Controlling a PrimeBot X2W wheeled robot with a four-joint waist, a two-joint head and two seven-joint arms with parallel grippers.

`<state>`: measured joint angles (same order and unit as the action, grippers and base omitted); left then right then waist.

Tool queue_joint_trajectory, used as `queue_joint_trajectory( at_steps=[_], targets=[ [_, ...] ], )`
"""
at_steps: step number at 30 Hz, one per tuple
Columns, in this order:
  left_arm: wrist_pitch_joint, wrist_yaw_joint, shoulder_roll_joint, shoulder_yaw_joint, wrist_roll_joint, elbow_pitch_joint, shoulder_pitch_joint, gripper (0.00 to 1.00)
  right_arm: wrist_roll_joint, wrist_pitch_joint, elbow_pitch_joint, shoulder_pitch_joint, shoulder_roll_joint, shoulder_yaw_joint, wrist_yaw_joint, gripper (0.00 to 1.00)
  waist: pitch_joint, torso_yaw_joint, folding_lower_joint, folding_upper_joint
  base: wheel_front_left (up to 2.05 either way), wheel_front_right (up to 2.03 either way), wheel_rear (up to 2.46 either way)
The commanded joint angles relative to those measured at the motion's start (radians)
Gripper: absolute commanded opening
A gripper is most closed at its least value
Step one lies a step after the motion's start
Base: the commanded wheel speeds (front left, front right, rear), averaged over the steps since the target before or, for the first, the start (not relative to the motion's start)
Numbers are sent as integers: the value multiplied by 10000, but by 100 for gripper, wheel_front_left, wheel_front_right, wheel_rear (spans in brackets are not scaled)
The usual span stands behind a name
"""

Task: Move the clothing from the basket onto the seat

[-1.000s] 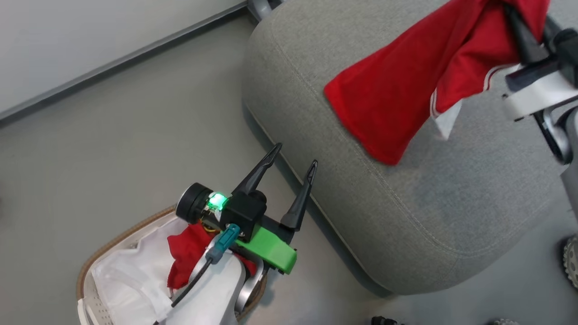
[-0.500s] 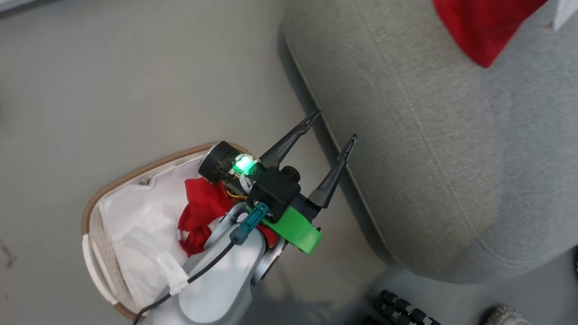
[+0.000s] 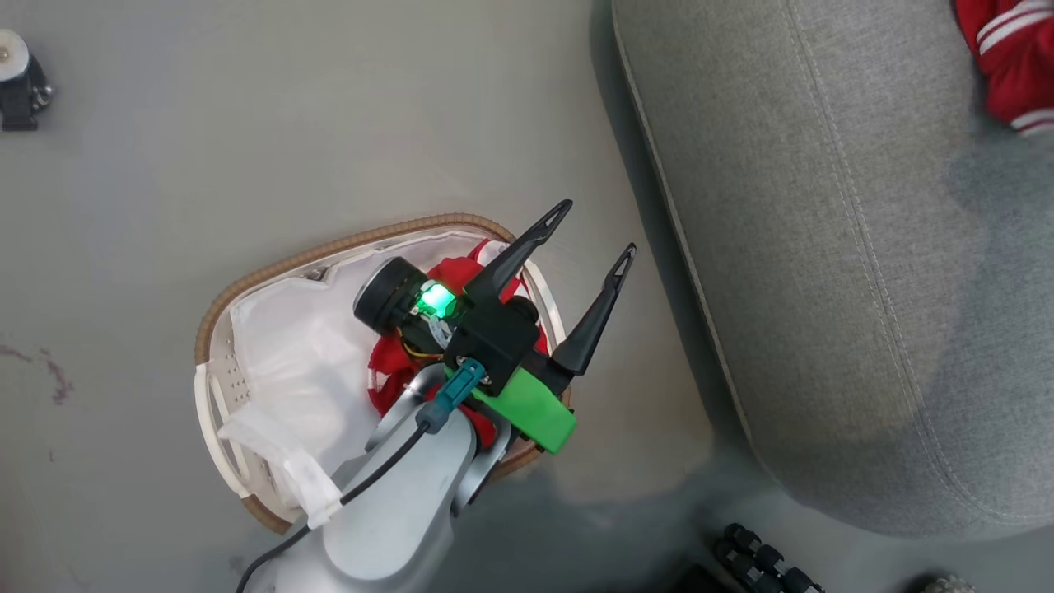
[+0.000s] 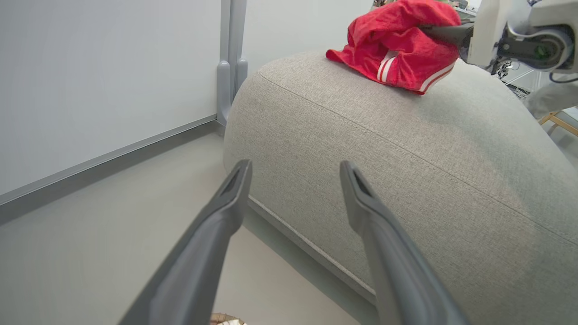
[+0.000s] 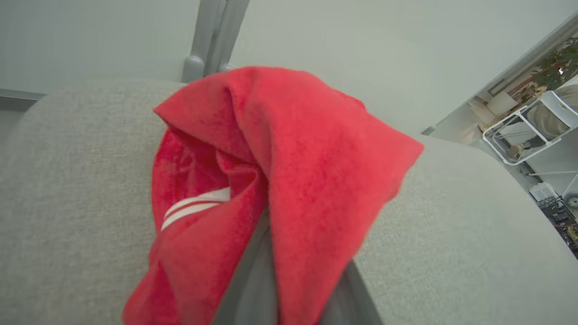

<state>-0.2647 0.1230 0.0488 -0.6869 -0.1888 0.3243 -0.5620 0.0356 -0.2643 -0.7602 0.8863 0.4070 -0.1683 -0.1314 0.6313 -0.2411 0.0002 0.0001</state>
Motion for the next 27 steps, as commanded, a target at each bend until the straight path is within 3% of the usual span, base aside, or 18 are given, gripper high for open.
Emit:
queue_joint_trajectory(
  at_steps=[1, 6, 12, 20, 27],
  targets=[
    [5, -51, 34, 32, -48, 31, 157, 100, -108, -3, -8, -408, -48, -222, 14, 100, -309, -28, -2, -1, 0, 0, 0],
    [5, -136, 36, 319, -152, 193, 509, 100, -252, -3, 448, -1832, -482, -761, 14, 100, -983, -120, -2, -1, 0, 0, 0],
    [5, -264, 39, 753, -288, 163, 1082, 100, -362, -3, 1249, -3054, -780, -689, 14, 100, -1869, -146, -2, -1, 0, 0, 0],
    [5, -377, 39, 1291, -386, 37, 1903, 100, -636, -2, 2696, -3982, -1339, -57, 14, 100, -2906, 188, -2, -1, 0, 0, 0],
    [5, -832, 45, 2345, -691, 95, 2466, 100, -1480, -2, 3453, -4278, -1944, 743, 14, 100, -3605, 776, -2, -1, 0, 0, 0]
  ],
)
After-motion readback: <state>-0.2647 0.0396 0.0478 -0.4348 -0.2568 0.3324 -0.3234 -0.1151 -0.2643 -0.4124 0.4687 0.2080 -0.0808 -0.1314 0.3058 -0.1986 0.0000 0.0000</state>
